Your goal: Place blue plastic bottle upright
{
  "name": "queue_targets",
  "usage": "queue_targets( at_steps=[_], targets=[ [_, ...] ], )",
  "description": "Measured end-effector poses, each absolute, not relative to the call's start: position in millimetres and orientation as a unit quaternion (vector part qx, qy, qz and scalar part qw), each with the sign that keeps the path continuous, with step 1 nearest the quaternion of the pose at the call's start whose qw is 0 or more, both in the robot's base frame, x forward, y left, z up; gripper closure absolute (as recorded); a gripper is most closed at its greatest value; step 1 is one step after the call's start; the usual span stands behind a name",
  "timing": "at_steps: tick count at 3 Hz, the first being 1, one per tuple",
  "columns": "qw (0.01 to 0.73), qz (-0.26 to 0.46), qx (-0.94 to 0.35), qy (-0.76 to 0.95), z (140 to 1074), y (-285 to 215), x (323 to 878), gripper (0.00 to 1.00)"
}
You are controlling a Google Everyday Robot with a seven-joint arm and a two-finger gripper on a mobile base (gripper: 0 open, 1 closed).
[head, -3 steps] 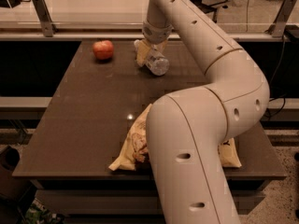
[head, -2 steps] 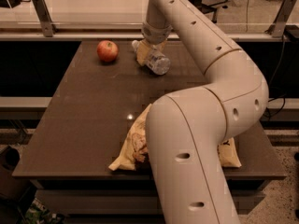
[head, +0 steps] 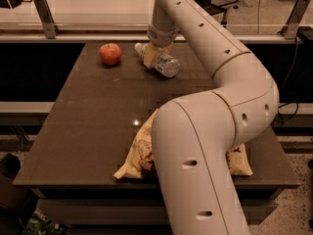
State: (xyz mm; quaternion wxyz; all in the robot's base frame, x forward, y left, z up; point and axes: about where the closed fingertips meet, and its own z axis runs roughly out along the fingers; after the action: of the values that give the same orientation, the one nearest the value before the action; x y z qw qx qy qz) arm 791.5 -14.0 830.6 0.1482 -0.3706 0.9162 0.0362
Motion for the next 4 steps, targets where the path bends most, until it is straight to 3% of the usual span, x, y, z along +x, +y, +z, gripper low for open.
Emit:
queue_targets(
  at_steps=[4],
  targets=[
    [0.156,0.041,-0.359,0.919,829.8,-27.6,794.6,1.0]
  ],
)
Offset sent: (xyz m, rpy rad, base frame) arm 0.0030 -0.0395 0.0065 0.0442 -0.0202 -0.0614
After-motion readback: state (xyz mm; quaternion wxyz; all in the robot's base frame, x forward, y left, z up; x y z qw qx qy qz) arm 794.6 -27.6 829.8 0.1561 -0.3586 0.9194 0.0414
